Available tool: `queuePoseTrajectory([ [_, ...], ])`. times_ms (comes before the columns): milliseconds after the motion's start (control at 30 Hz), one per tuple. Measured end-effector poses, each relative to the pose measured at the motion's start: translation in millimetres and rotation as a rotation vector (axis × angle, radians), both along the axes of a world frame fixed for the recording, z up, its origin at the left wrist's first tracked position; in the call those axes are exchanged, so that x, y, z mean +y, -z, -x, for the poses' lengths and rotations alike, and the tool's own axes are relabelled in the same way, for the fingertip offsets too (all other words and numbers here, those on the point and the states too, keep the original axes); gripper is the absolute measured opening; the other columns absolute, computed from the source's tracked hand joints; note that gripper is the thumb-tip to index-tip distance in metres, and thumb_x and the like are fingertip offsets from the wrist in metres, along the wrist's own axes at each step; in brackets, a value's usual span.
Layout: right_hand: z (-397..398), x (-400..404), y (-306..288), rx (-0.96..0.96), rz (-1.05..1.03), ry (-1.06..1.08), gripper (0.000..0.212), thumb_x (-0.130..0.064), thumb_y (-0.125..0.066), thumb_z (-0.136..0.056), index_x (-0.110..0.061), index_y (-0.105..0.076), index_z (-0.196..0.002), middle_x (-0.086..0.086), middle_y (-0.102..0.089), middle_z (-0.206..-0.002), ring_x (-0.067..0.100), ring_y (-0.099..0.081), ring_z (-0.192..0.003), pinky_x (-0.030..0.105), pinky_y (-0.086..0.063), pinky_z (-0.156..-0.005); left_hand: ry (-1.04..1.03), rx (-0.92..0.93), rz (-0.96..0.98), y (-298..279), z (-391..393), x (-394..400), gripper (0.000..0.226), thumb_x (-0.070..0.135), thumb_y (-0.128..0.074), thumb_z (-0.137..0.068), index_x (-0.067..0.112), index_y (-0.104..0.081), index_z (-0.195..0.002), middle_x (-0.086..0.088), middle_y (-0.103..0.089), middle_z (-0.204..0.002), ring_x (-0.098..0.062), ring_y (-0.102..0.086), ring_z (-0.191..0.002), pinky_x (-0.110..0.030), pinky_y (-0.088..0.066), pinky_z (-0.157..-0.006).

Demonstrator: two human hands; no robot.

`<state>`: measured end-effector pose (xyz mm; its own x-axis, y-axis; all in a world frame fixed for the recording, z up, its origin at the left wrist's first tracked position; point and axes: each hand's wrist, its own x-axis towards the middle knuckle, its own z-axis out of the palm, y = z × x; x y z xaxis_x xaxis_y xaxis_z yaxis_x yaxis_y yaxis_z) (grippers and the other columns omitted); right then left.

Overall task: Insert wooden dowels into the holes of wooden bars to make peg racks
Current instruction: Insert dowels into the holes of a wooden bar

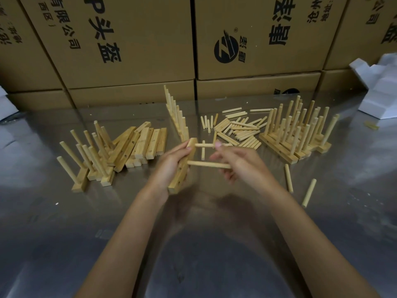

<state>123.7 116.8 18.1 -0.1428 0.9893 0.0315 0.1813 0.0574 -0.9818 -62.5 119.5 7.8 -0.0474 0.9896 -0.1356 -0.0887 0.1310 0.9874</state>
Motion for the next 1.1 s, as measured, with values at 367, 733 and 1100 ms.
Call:
queuePoseTrajectory([
  [367, -50, 25, 24, -0.817, -0.007, 0.264, 0.019, -0.025, -0.071, -0.087, -0.007, -0.068, -0.094, 0.008, -0.059, -0.095, 0.027, -0.053, -0.110, 0.031, -0.041, -0.085, -0.144, -0.097, 0.120, -2, 12, 0, 0.020, 0.034, -0.058, -0.097, 0.020, -0.066, -0.086, 0.002, -0.056, -0.061, -0.009, -0.052, -0.049, -0.022, -0.041, -0.043],
  [733, -47, 17, 11, -0.837, 0.006, 0.365, 0.010, -0.016, -0.057, -0.082, -0.014, -0.067, -0.080, 0.006, -0.066, -0.081, 0.027, -0.061, -0.085, 0.037, -0.051, -0.075, -0.070, -0.219, 0.155, -3, 12, -2, 0.023, 0.035, -0.051, -0.099, 0.015, -0.056, -0.088, -0.003, -0.045, -0.058, -0.014, -0.038, -0.041, -0.022, -0.032, -0.033],
  [1100, 12, -8, 11, -0.318, -0.155, -0.242, 0.019, -0.013, -0.057, -0.095, -0.026, -0.070, -0.094, -0.016, -0.060, -0.077, -0.003, -0.053, -0.073, 0.010, -0.039, -0.061, -0.183, -0.254, 0.053, -8, 8, -2, 0.036, 0.041, -0.044, -0.104, 0.016, -0.059, -0.082, 0.001, -0.044, -0.050, -0.011, -0.040, -0.035, -0.018, -0.032, -0.032],
])
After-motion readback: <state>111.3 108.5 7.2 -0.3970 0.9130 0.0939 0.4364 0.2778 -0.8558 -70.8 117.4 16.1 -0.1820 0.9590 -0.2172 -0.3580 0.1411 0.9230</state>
